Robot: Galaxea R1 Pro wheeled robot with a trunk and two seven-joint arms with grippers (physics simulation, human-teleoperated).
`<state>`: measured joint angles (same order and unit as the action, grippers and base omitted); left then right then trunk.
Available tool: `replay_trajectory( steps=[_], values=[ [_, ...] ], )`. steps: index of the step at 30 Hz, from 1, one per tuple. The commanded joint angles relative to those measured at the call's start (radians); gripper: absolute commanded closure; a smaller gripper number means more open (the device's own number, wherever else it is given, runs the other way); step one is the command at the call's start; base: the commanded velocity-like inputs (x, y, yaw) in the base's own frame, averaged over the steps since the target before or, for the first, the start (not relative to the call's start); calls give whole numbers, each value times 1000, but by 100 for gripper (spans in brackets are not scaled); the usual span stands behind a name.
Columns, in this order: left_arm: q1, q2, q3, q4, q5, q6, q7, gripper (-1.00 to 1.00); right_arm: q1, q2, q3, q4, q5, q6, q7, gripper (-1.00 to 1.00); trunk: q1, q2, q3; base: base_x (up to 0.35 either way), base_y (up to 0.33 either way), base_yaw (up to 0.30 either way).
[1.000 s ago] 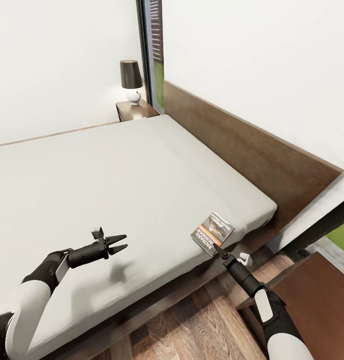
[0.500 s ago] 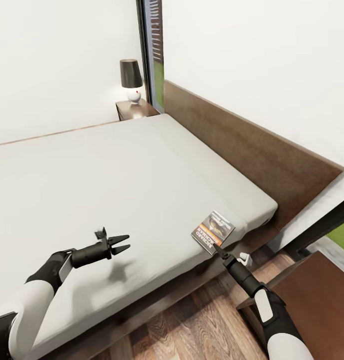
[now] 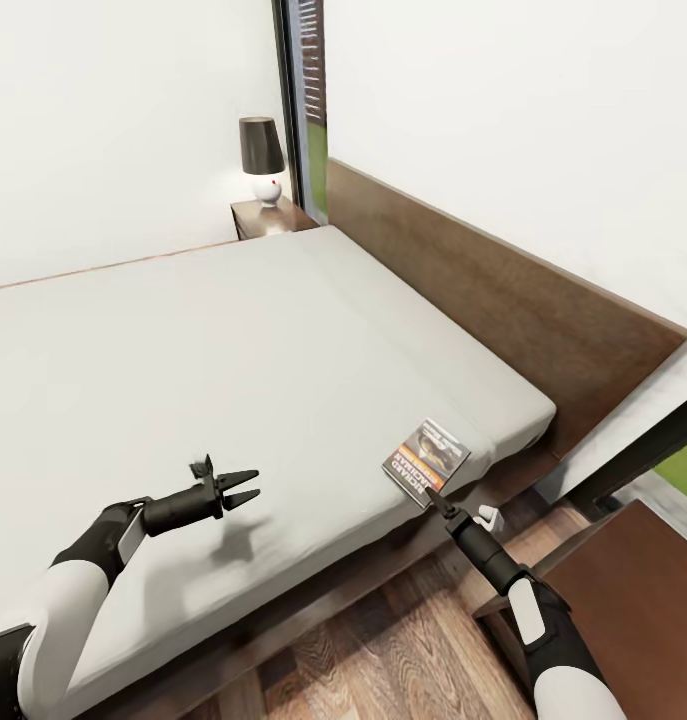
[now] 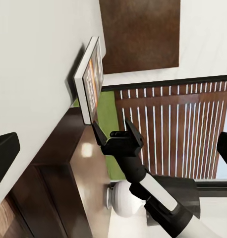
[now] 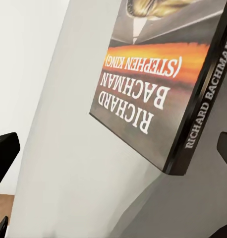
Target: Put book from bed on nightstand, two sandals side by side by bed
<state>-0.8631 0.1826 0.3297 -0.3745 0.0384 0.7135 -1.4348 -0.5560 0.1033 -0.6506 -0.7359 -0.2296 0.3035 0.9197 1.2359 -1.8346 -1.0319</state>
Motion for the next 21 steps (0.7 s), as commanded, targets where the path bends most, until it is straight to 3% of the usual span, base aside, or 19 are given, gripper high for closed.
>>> replay_trajectory(
  steps=[1,21],
  values=[
    [0,0,2,0,-1,11,-4,-100,-1,1,-4,0,-4,9,4,-100,4,-7,-4,0,0,0],
    [0,-1,2,0,0,10,-4,-100,-1,1,-4,0,-4,9,4,-100,11,-21,-10,25,0,0]
  ],
)
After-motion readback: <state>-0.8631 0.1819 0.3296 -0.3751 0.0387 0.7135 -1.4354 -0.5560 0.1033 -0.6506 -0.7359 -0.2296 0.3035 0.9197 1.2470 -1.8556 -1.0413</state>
